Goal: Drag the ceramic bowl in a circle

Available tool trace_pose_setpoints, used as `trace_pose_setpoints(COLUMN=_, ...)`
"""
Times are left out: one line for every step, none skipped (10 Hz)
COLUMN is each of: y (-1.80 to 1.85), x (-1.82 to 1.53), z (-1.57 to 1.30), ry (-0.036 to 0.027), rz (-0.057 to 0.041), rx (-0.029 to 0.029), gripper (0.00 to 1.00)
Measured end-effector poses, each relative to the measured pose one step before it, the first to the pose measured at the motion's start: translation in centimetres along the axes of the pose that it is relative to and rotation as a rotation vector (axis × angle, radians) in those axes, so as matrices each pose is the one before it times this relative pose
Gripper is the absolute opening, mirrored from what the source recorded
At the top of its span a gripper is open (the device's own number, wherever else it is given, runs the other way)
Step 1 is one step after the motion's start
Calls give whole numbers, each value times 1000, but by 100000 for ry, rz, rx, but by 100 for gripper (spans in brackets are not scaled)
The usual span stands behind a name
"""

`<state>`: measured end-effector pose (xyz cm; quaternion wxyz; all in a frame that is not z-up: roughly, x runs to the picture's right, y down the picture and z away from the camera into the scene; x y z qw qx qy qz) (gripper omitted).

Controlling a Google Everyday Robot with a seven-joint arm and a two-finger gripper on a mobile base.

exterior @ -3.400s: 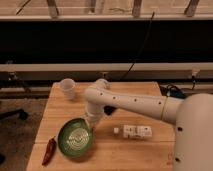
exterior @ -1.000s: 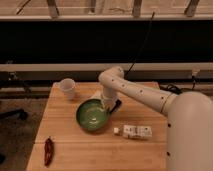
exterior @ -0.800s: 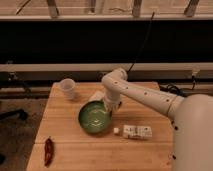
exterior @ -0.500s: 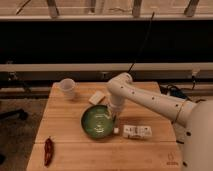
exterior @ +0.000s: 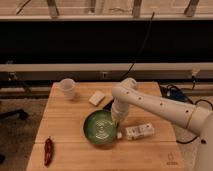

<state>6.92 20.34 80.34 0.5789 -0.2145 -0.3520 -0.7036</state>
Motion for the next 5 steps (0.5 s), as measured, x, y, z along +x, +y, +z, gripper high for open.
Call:
trace_pose_setpoints(y=-638, x=-357, z=-22, ry=-311, rz=-906, rx=678, gripper=0)
trace_pose_setpoints(y=-647, x=-87, z=-6, ry=469, rz=-863, rx=738, gripper=0)
trace_pose_setpoints(y=-235, x=215, z=-149, ry=487, rz=-795, rx=-529, gripper=0)
trace_pose_setpoints(y=-23, x=515, z=-178, ry=613, rz=-769, rx=-90, gripper=0)
trace_pose_setpoints(y=-129, x=741, z=-217, ry=329, rz=-1164, rx=-332, gripper=0)
